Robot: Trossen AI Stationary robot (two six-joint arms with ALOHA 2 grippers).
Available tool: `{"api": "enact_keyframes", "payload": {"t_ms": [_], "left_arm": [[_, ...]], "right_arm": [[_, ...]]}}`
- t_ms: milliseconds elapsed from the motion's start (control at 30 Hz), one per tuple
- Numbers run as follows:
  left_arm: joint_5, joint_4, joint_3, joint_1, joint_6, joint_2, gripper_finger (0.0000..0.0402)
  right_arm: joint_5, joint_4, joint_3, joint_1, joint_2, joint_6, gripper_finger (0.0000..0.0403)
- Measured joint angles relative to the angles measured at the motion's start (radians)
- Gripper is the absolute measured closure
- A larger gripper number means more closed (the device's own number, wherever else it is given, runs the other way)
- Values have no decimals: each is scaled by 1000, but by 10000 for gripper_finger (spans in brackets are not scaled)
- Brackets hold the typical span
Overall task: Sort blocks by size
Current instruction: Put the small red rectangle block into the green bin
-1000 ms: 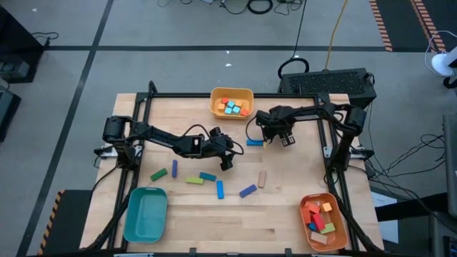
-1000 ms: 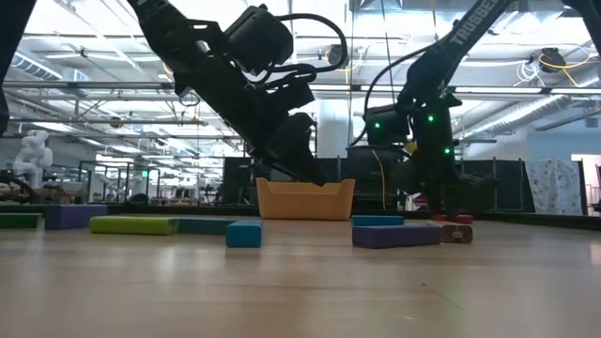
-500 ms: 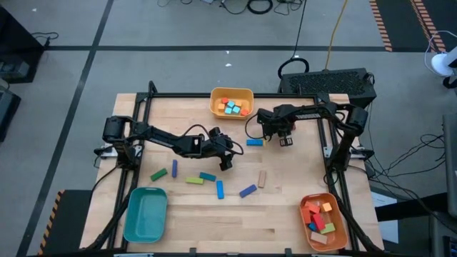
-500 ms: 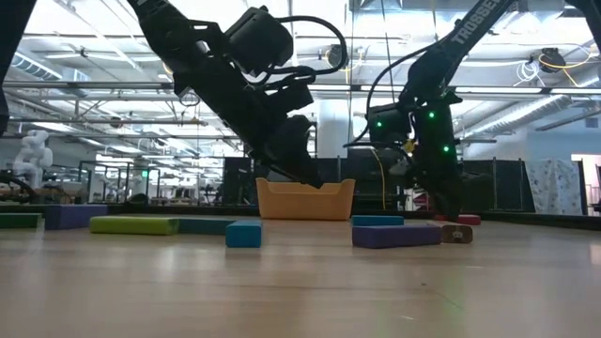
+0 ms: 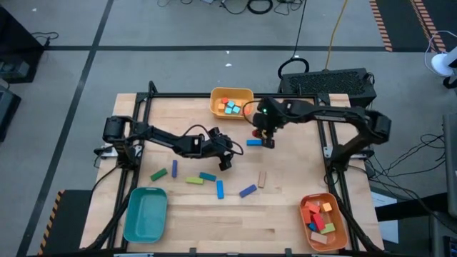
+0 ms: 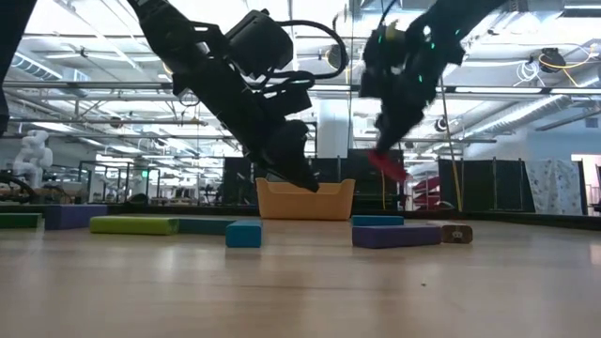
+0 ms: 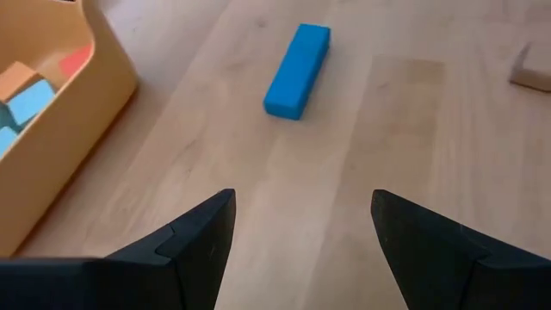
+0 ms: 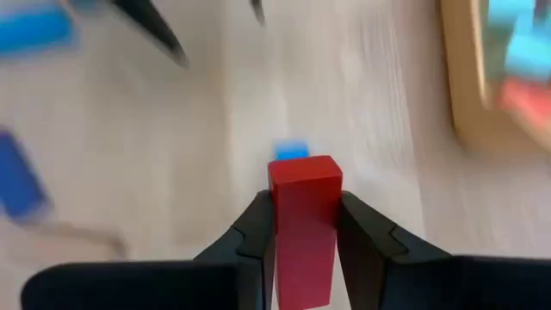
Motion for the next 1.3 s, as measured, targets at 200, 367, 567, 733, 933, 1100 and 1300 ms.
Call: {"api": "enact_keyframes", "payload": {"t_ms": [200, 367, 567, 733, 933, 1100, 1300], "left_arm": [[0, 65, 0, -19, -35, 0, 128], [0, 208, -8, -41, -53, 0, 128], [5, 406, -29, -76, -31, 0, 128], [11, 453, -29, -97, 2, -1, 128], [11, 473, -29, -99, 3, -1, 134], [11, 470, -29, -100, 4, -1, 208], [31, 458, -29, -100, 3, -1, 291]], "right_arm": [[-76, 201, -30, 69, -79, 74, 327], [-157, 360, -80, 147, -105, 84, 327], [-153, 539, -135, 221, -108, 89, 327], [-91, 553, -146, 255, -110, 90, 327], [-37, 558, -146, 290, -110, 88, 327], [-17, 563, -146, 304, -110, 87, 327], [-11, 558, -146, 305, -110, 96, 325]]}}
